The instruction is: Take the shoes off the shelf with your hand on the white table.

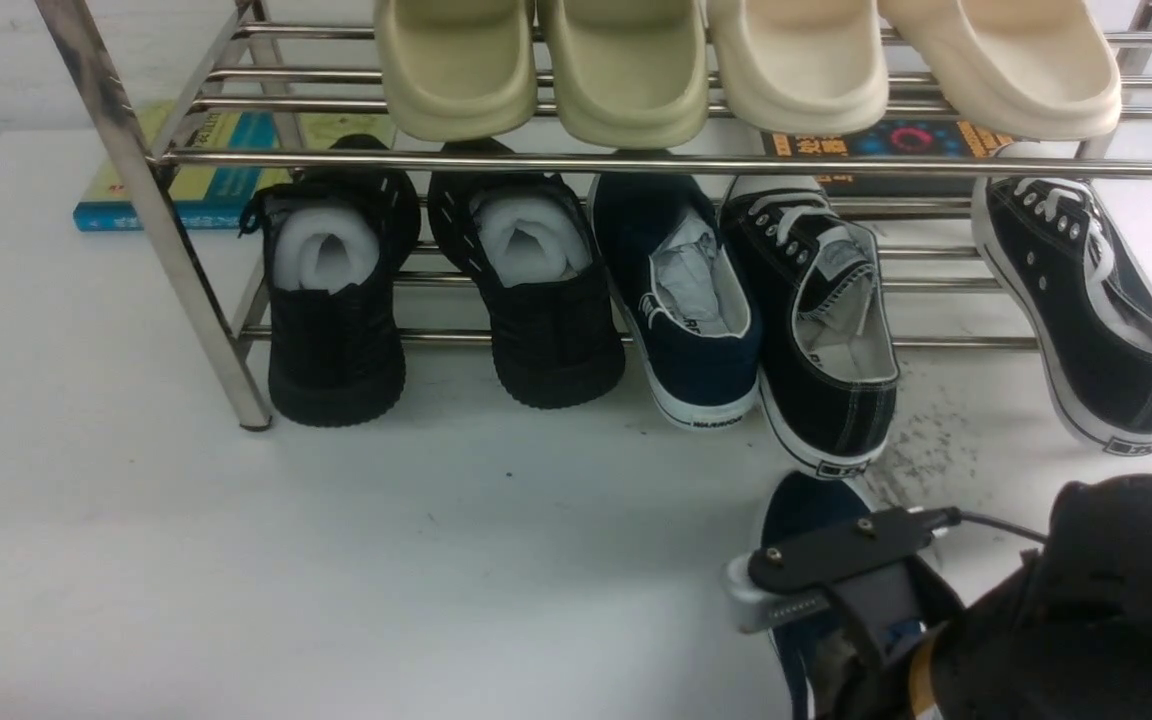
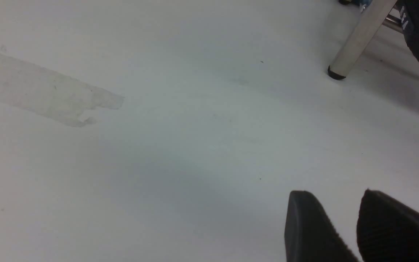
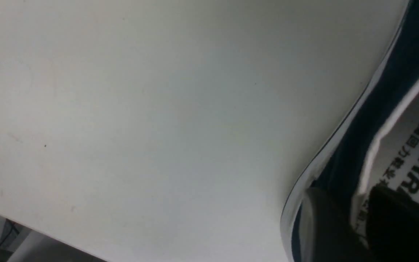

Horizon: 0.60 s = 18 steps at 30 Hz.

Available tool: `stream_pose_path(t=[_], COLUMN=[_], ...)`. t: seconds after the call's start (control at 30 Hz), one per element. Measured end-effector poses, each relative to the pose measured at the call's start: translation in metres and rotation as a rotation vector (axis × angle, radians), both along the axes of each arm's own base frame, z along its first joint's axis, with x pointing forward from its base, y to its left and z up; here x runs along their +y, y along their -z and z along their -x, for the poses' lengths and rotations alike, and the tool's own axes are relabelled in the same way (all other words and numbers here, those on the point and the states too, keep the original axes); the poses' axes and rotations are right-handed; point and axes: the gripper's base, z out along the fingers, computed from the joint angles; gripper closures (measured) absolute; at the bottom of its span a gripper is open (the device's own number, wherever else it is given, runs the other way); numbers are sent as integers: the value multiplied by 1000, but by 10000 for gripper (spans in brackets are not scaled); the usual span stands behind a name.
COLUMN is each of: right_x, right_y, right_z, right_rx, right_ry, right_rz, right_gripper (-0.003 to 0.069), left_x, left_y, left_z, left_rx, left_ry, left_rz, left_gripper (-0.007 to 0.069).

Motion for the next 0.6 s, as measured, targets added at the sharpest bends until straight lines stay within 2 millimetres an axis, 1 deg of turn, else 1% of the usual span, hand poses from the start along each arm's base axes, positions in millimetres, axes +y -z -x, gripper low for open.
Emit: stream_pose_path(t=[0.13, 0.23, 0.27, 0.3, 0.37, 0.43, 0.47, 0.53, 0.57, 0.6], right_x=[1, 5, 5, 7, 7, 6, 4, -1, -3, -6], right_y=[-10, -26, -27, -38, -50, -65, -77, -92, -95, -104], right_z=[-1, -4, -4, -5, -5, -4, -3, -1, -1, 0], right_rx=[17, 22, 23, 28, 33, 24, 3, -38, -49, -77], right_ry=[-10, -59, -59, -104, -151, -205, -236, -276, -280, -289], right_rz=[32, 55, 57, 79, 101, 108, 104, 100, 98, 97], right_gripper=[211, 117, 117, 87, 81, 94, 120, 166, 181, 215], left_x=[0, 0, 0, 0, 1, -1, -2, -7, -7, -9], left_y=[0, 0, 0, -1, -1, -2, -2, -2, -2, -2], left_z=[0, 0, 0, 0, -1, -2, -2, -3, -3, -3], left_rx=[0, -1, -1, -8, -23, -52, -71, -94, -97, -103], left_ry=[0, 0, 0, 0, 1, -5, -18, -41, -44, -60], left_rz=[0, -1, -2, -15, -22, 38, 140, 362, 388, 503], left_gripper=[385, 385, 385, 385, 385, 385, 385, 385, 385, 385])
